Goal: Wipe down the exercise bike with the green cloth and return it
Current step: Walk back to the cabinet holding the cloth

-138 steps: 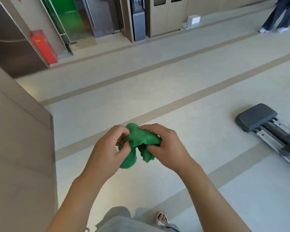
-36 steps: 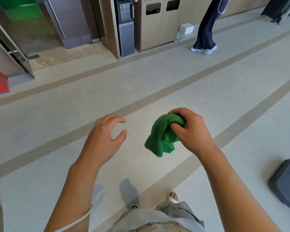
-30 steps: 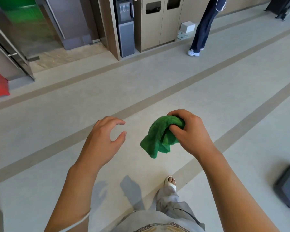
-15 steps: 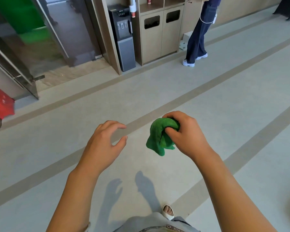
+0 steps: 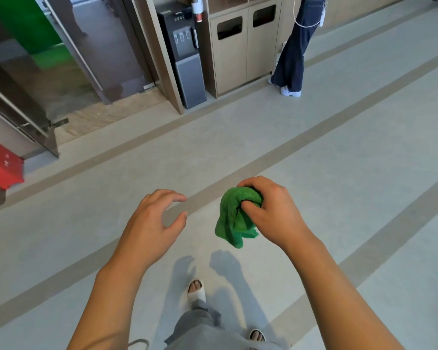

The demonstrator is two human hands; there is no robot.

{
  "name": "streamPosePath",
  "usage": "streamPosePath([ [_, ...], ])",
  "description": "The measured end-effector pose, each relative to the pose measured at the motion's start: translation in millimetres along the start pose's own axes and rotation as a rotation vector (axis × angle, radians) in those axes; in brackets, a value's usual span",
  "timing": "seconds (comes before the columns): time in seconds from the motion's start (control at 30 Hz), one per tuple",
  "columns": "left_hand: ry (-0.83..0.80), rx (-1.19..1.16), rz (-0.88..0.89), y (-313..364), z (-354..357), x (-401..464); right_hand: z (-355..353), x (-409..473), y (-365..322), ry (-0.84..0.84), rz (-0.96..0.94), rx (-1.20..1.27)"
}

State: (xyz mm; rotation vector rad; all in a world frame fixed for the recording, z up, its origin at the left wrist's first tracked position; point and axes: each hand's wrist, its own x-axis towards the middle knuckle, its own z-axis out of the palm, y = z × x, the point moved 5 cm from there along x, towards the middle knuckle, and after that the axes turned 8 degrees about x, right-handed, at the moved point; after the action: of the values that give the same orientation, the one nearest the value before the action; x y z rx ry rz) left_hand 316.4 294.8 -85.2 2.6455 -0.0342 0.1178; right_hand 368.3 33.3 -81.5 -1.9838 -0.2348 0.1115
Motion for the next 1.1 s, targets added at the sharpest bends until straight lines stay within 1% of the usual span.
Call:
streamPosePath([
  [0.2,-0.032,-0.015,0.047,-31.8,0.1,71.7,12.3,65.1,-1.7,0.048,0.027,-0.018],
  [0.5,-0.002,-0.064,0.088,-105.9,-54.3,191.3,65.4,180.5,-37.7,0.084,0.051,-0.018],
  [0.7,-0.003,-0.093,0.098,-149.1,-70.4,242.6,98.5,239.0,-51.4,0.094,0.044,-0.038],
  [0.93,0.018,-0.137,0.087,-178.5,-69.4,295.5,107.5,305.6,-50.4,0.079,0.032,-0.051],
  [1.1,0.041,-0.1,0.068,-184.5,-58.8,347.6,96.6,366.6,-35.5,0.043,0.012,-0.064],
])
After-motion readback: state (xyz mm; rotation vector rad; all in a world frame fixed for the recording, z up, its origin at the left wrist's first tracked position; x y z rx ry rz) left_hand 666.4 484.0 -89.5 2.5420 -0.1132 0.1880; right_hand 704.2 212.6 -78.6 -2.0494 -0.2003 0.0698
